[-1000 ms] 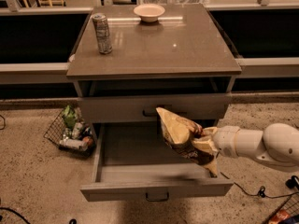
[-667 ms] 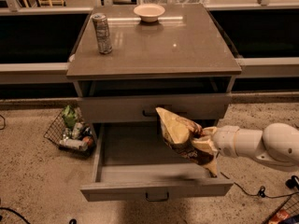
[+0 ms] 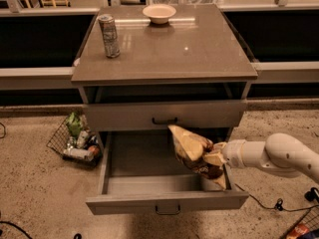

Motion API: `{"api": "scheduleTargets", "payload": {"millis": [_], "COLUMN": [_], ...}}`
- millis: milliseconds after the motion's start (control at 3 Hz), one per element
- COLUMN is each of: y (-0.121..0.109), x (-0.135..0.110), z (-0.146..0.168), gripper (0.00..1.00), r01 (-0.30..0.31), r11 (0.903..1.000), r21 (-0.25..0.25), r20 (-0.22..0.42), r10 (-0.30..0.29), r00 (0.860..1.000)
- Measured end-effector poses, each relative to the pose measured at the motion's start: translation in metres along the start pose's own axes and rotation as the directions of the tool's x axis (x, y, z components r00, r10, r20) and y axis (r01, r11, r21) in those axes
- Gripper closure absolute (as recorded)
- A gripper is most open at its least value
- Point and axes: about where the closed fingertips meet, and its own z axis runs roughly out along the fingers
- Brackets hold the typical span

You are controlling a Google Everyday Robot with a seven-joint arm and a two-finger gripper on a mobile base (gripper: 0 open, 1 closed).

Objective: Place brown chip bag into middle drawer

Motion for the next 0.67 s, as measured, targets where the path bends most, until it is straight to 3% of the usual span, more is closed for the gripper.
{"api": "scheduleTargets", "payload": {"millis": [667], "y": [-0.036], "x": [0.060], "z": [0.043], "gripper": [1.00], "r01": [-0.125], "r11": [0.9915], "r21": [-0.035], "r20": [-0.090], "r10": [0.122], "r00": [0.988]}}
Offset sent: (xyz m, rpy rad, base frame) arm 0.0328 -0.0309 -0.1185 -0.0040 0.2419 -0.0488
